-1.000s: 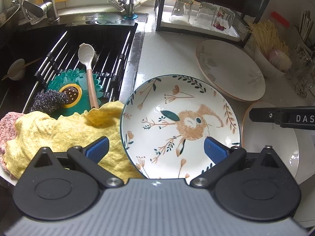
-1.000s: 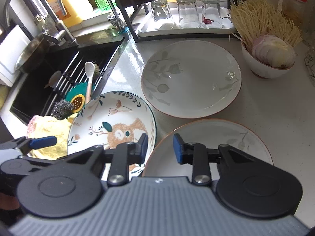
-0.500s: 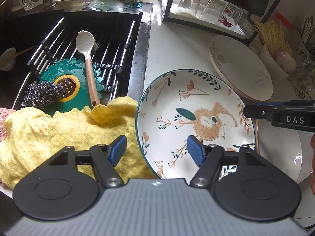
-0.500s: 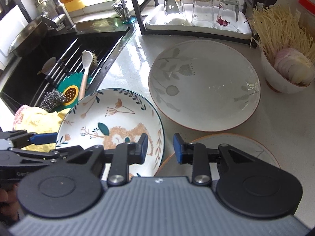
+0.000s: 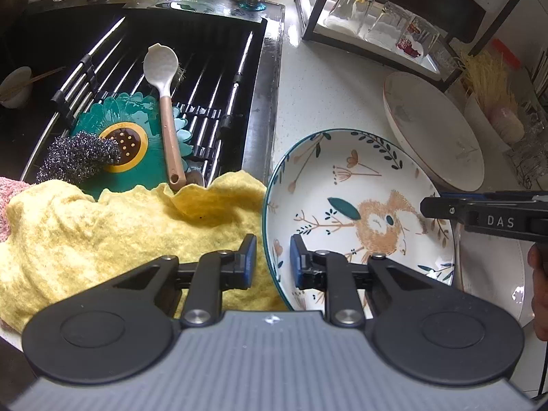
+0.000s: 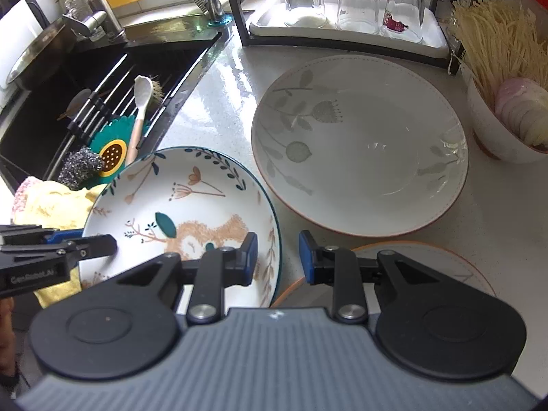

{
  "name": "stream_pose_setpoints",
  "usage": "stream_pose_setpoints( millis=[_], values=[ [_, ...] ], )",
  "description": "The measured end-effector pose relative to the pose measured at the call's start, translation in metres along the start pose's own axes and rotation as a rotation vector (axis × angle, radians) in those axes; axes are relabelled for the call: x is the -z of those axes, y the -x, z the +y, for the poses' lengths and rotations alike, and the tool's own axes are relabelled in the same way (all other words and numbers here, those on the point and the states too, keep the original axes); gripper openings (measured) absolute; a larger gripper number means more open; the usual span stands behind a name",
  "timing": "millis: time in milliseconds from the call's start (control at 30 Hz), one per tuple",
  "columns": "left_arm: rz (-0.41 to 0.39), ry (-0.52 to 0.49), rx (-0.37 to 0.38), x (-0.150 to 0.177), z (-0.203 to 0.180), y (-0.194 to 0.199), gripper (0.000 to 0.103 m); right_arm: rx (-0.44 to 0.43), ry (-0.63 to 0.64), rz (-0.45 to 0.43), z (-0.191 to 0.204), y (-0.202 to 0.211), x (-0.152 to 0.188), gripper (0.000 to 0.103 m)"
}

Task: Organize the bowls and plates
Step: 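Close the left gripper on the rim of the bird-pattern plate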

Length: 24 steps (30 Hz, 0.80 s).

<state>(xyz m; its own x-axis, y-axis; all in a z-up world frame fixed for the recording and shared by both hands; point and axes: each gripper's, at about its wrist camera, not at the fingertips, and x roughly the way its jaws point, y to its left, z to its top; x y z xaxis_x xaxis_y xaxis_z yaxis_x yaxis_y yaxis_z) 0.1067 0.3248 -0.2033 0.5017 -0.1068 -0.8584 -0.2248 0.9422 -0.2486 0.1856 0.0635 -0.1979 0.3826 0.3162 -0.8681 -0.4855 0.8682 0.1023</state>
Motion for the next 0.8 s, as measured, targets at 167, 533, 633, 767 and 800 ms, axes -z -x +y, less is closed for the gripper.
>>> stream_pose_setpoints(
  millis=[167, 533, 633, 767, 800],
  values=[
    [-0.003, 0.006, 0.006, 0.000, -0.001, 0.000, 0.016, -0.047, -0.036, 0.018, -0.003, -0.008, 0.000, 0.029],
    [0.017, 0.000, 0.018, -0.007, 0.003, -0.003, 0.015, -0.086, -0.089, 0.029, -0.007, -0.010, 0.002, 0.020],
    [0.015, -0.001, 0.016, -0.008, 0.004, -0.002, 0.015, -0.104, -0.106, 0.038, -0.009, -0.009, 0.002, 0.020],
    [0.006, 0.007, 0.014, -0.013, 0.008, 0.000, 0.015, -0.123, -0.119, 0.036, -0.010, -0.005, 0.003, 0.017],
    [0.003, 0.006, 0.013, -0.014, 0.009, 0.001, 0.015, -0.129, -0.125, 0.036, -0.010, -0.004, 0.003, 0.017]
  ],
)
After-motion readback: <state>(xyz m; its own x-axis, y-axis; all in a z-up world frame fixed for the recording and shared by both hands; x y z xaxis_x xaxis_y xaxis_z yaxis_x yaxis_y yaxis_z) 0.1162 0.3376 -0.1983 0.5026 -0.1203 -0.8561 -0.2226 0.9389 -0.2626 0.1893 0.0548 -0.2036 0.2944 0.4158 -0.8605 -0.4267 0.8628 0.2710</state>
